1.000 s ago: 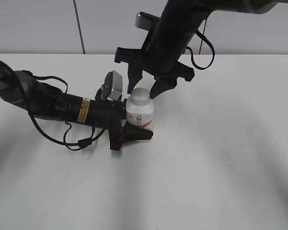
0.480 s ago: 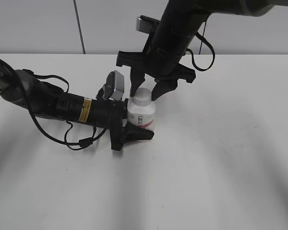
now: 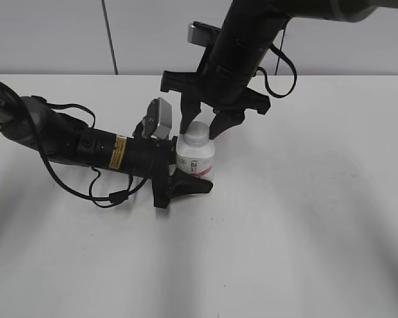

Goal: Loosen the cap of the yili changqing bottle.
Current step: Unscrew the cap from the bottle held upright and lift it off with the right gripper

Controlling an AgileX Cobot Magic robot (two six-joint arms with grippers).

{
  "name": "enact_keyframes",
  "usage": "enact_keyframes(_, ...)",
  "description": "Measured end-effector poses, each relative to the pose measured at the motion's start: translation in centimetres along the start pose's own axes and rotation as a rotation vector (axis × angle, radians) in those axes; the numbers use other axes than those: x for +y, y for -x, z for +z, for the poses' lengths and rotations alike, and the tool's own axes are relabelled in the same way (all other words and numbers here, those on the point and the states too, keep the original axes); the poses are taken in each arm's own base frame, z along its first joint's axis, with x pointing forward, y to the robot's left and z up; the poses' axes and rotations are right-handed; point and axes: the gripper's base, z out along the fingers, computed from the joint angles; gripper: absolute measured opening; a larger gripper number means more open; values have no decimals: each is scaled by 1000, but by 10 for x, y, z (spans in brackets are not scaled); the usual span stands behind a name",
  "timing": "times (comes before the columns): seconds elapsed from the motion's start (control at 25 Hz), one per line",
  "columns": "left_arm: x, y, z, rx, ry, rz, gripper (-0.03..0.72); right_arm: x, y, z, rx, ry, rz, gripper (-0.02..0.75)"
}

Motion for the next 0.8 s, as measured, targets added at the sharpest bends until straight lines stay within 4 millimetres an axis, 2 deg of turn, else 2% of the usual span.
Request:
enact_keyframes(0.28, 0, 0, 0, 0, 0, 0, 418, -1, -1, 0, 13, -14, -41, 385)
enact_keyframes(0.8, 0, 0, 1, 1, -1, 2, 416, -1, -1, 0, 22, -13, -284, 384)
